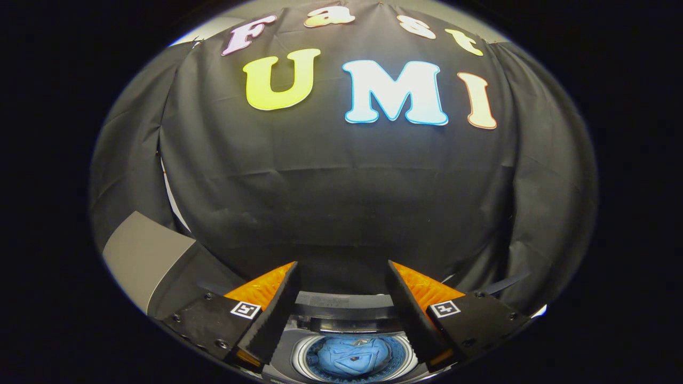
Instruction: Put the clothes into the washing machine and then close the washing machine lid.
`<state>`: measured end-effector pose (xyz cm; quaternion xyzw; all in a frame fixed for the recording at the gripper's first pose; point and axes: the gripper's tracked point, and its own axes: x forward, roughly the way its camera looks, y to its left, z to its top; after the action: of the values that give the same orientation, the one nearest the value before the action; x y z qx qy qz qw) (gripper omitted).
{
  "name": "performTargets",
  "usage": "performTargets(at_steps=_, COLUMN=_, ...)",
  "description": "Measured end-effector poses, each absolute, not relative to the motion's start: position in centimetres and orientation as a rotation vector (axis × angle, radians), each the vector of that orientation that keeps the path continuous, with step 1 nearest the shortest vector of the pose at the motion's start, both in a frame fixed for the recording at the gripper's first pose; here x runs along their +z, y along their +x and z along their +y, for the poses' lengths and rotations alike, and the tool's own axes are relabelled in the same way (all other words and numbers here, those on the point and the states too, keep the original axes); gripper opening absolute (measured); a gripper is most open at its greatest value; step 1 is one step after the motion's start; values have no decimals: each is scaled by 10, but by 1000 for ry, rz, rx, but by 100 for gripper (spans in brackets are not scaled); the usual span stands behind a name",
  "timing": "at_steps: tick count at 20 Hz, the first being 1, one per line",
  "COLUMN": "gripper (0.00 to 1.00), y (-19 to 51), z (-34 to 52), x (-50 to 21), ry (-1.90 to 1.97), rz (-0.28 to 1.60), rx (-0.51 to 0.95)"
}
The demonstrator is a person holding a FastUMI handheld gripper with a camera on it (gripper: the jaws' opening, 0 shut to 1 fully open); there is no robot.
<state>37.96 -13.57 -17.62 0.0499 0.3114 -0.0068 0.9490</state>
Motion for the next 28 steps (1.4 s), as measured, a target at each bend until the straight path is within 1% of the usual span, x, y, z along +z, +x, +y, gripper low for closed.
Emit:
performTargets(at_steps=4, gripper=99, y=356, z=-133, x=-178, ry=102, rz=636, rx=-15)
performTargets(at_steps=9, gripper=99, y=293, z=-124, x=-197, ry=125, rz=644, rx=-10)
performTargets(at_steps=14, gripper=98, y=180, z=-116, x=-270, ry=123, rz=737, rx=-50)
performTargets(at_steps=17, gripper=97, y=109, z=-104, x=-284, ry=159, rz=747, rx=-59)
performTargets(at_steps=20, gripper=96, y=44, z=-82, x=-259, ry=182, rz=692, rx=-23)
performTargets(at_steps=24, gripper=96, y=-35, z=-67, x=-199, ry=134, rz=561, rx=11)
performTargets(at_steps=27, gripper=96, y=-75, z=-51, x=-133, ry=112, rz=355, rx=63)
performTargets(at_steps=28, gripper=96, y=-86, z=-55, x=-119, ry=110, rz=299, rx=47)
